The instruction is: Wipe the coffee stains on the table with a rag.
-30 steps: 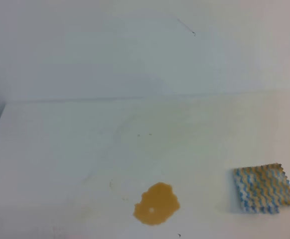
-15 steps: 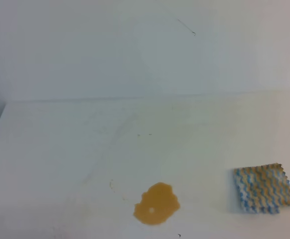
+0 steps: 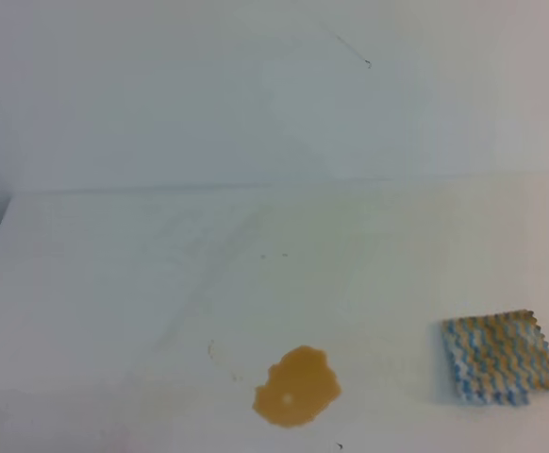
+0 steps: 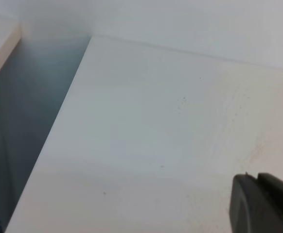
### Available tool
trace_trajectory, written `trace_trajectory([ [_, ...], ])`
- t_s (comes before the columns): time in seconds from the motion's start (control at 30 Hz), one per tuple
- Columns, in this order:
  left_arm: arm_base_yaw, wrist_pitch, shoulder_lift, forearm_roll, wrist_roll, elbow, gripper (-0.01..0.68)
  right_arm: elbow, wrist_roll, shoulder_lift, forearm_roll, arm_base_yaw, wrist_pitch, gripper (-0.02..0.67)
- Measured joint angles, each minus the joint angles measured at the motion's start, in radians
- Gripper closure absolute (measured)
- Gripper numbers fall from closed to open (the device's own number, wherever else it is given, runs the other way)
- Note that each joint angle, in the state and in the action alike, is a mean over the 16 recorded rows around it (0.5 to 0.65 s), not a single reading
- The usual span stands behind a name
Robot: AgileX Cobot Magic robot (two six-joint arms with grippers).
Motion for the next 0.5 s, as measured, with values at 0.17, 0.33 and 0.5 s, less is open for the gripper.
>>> trace_trajectory([
  [0.17, 0.0, 0.0, 0.0, 0.0, 0.0, 0.0, 0.674, -0.097, -0.006, 0.018, 0.043, 0.0, 0.134, 0.652],
  [0.33, 0.0, 0.0, 0.0, 0.0, 0.0, 0.0, 0.674, -0.256, -0.039, 0.102, 0.077, 0.0, 0.449, 0.651],
  [0.5, 0.0, 0.0, 0.0, 0.0, -0.001, 0.0, 0.674, -0.428, -0.129, 0.265, 0.079, 0.0, 0.793, 0.65],
])
